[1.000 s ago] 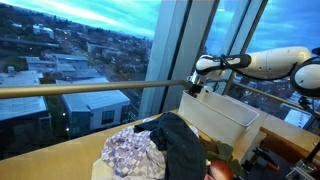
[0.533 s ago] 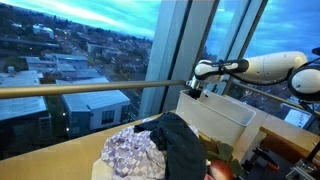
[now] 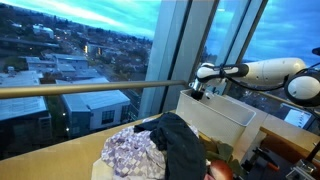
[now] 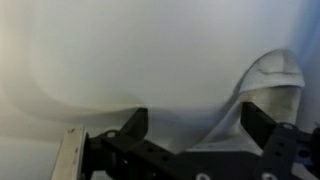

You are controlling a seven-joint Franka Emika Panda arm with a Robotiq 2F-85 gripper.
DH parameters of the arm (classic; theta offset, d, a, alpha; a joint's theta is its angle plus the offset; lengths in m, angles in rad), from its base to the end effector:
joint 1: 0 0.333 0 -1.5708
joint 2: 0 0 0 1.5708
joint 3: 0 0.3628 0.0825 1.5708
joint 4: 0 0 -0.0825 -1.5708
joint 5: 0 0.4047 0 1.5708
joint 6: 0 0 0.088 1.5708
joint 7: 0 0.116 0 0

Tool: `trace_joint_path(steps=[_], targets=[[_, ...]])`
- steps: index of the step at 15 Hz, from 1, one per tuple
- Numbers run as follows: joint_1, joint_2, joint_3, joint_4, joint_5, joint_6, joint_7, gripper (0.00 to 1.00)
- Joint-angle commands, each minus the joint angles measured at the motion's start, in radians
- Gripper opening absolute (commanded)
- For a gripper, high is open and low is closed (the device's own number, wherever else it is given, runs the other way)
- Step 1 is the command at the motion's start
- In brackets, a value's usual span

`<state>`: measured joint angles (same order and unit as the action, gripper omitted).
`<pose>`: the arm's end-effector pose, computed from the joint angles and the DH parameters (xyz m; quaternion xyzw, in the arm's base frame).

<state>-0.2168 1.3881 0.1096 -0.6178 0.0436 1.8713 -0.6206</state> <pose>0.8348 -0.1367 0.0980 -0.9736 -0.2051 0.0321 0.0946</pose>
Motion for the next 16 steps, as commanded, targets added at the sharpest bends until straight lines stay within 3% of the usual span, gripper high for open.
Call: trace_joint_path(steps=[1,11,12,16], targets=[[-0.011,0.04,0.032,0.041,0.026,-0.014,-0.045,1.0],[-0.006,0.052,0.055,0.037,0.067,0.088,-0.073,1.0],[-0.008,0.055,0.055,0.037,0.068,0.093,-0.073,0.82],[-0.012,0.063,0.052,0.038,0.065,0.122,-0.074,0.51]])
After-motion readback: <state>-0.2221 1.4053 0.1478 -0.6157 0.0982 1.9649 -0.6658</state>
